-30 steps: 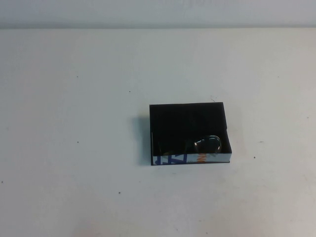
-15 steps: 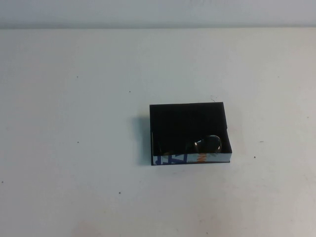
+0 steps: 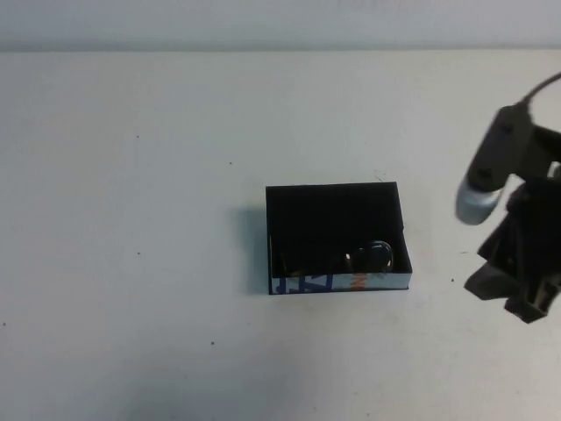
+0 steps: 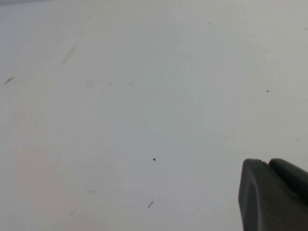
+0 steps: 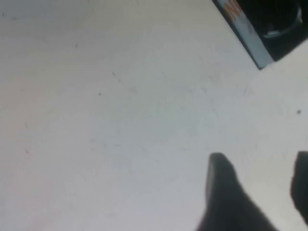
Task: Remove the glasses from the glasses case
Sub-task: Pick up the glasses from the glasses case
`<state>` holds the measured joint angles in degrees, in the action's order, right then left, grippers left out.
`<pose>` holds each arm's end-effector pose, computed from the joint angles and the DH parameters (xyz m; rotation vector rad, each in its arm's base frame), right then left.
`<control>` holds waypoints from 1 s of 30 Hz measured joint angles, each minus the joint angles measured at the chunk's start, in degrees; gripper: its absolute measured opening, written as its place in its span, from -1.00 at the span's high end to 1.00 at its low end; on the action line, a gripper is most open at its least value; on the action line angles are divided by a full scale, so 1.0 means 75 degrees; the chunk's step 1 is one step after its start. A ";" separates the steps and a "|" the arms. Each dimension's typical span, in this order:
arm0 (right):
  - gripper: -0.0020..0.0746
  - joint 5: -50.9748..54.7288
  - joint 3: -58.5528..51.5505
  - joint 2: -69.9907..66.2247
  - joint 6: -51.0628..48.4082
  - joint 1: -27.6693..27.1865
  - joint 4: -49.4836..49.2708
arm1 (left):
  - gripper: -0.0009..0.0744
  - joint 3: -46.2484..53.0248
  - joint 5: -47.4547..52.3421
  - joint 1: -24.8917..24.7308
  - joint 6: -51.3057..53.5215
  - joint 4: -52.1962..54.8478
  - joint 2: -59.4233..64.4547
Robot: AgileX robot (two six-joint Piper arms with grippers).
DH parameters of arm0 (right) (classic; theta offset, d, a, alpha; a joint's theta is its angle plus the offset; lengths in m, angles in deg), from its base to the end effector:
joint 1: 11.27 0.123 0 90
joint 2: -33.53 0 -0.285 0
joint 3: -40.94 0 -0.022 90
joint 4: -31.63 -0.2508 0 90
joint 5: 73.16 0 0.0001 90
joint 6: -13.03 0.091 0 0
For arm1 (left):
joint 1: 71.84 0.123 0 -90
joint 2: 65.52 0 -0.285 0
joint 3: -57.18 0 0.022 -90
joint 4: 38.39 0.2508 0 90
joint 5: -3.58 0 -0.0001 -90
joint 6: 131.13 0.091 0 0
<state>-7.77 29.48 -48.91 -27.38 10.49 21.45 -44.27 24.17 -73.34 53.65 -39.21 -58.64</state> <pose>0.2234 0.1049 0.3266 -1.3688 2.3893 0.1569 0.0527 -0.0018 0.1738 0.0925 1.8481 0.0259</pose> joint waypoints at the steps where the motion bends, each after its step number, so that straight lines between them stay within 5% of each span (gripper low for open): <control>1: 0.15 -0.0070 0.0149 -0.0281 -0.0364 0.0161 0.0138 | 0.99 0.0000 0.0000 0.0000 0.0000 0.0000 0.0000; 3: -0.11 -0.0210 0.0417 -0.0750 -0.1169 0.0418 0.0380 | 0.99 0.0000 0.0000 0.0000 0.0000 0.0000 0.0000; 6: -0.23 -0.0415 0.0821 -0.1477 -0.2380 0.0714 0.0574 | 0.99 0.0000 0.0000 0.0000 0.0000 0.0000 0.0000; 17: 0.06 -0.0144 0.3152 -0.4183 -0.3735 0.0920 0.0566 | 0.99 0.0000 0.0000 0.0000 0.0000 0.0000 0.0000; 30: 0.09 -0.0261 0.4794 -0.5920 -0.3823 0.1032 0.0235 | 0.99 0.0000 0.0000 0.0000 0.0000 0.0000 0.0000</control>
<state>-9.73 65.43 -93.31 -56.05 18.23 23.21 -44.27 24.17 -73.34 53.65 -39.21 -58.64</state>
